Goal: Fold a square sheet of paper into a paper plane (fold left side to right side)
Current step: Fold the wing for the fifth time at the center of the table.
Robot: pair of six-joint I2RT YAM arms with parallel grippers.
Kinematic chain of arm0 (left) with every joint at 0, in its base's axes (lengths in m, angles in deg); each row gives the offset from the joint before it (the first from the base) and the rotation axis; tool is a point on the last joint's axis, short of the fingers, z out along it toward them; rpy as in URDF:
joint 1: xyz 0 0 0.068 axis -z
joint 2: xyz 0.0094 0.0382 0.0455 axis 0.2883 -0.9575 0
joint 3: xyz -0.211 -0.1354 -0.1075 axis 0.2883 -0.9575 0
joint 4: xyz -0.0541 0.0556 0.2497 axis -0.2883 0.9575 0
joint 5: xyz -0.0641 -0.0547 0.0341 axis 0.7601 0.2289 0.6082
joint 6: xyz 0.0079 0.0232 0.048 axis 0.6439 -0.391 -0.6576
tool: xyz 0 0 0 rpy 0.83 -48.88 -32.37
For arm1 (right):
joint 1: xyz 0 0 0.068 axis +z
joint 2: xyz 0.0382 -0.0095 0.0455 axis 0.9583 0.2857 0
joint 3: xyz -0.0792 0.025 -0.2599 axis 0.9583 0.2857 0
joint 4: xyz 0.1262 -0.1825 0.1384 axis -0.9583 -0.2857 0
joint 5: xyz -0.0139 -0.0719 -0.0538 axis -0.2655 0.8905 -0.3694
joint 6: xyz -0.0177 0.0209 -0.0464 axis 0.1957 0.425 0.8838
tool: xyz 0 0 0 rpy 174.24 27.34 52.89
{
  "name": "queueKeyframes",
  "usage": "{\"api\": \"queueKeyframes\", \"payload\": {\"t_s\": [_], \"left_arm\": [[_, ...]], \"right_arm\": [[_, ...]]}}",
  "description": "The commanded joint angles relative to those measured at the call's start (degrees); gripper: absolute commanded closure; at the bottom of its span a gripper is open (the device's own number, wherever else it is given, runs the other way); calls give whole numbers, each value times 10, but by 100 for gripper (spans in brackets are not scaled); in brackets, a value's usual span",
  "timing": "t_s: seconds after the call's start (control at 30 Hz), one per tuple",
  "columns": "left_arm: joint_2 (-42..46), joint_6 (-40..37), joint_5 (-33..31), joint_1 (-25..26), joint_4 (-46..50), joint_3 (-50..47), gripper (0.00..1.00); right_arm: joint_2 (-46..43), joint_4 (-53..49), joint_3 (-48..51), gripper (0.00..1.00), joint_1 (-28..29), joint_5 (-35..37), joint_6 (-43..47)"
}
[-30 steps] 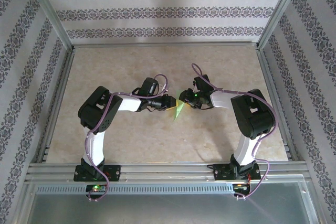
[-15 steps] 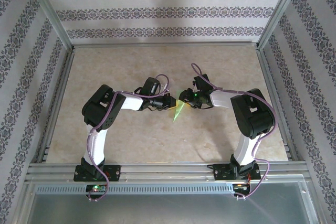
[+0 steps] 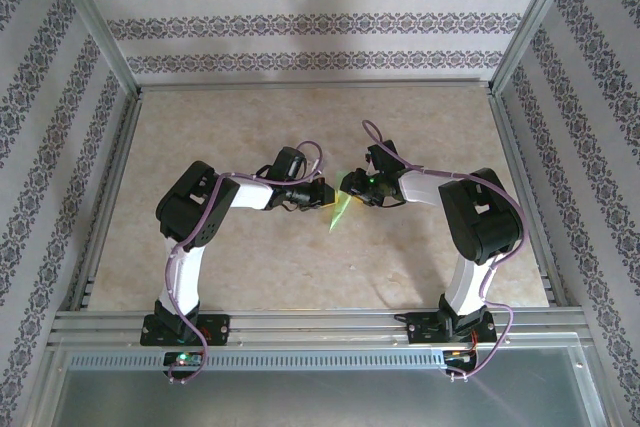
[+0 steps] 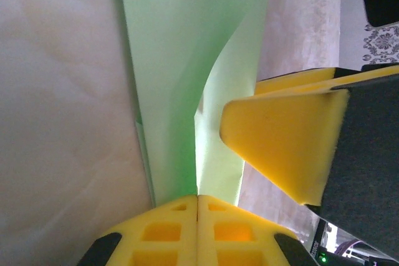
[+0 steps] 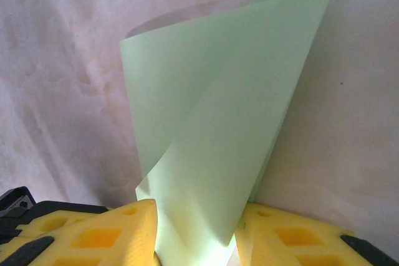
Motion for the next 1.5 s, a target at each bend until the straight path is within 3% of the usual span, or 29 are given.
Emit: {"api": "queueKeyframes", "payload": {"t_s": [0.0, 0.83, 1.47], "left_arm": [[1, -19, -13, -9, 21, -9, 94], [12, -29, -36, -9, 31, -32, 96], [3, -47, -66, -8, 70, -32, 100]], "right_arm": [[36, -7, -1, 58, 14, 24, 12], [38, -10, -9, 57, 18, 17, 15], [-10, 31, 4, 56, 13, 1, -8]]}}
